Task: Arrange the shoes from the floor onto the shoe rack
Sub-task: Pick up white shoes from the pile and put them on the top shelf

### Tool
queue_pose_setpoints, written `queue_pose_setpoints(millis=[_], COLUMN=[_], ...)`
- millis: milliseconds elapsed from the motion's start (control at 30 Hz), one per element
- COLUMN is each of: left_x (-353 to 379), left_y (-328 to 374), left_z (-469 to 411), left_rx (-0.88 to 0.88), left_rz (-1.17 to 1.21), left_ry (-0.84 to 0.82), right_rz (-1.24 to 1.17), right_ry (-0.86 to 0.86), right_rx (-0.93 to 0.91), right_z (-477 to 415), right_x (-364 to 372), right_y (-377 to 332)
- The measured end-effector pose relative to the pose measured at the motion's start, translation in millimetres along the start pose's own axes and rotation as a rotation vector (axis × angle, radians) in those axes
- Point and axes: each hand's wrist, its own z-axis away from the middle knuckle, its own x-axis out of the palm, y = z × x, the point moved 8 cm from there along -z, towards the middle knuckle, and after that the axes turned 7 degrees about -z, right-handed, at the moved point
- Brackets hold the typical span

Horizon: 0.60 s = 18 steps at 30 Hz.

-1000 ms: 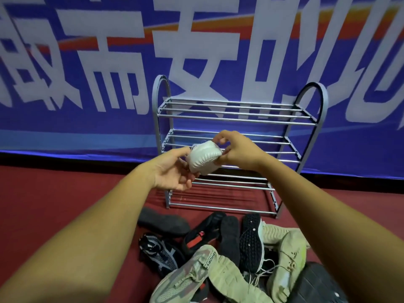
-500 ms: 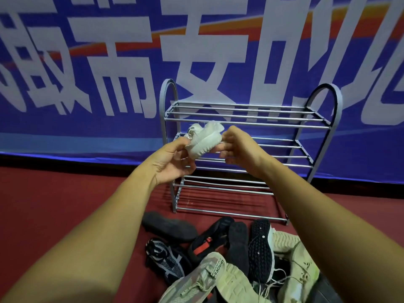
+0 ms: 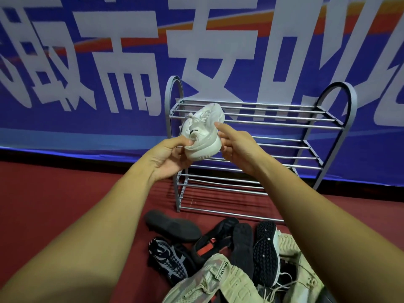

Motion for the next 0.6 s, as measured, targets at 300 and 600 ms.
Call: queue_pose_setpoints(millis=[300, 600], left_x=[-33, -57], left_y=[20, 32], left_z=[-27, -49], left_rx=[0.12, 0.208], left_rz=[0.016, -0.056], left_ry=[0.289, 0.37], right_rz=[0.093, -0.111], right_ry=[0.041, 0.037], right_rx=[0.048, 0.03], right_z=[-22, -61], right_x=[9, 42], right_y=[14, 29])
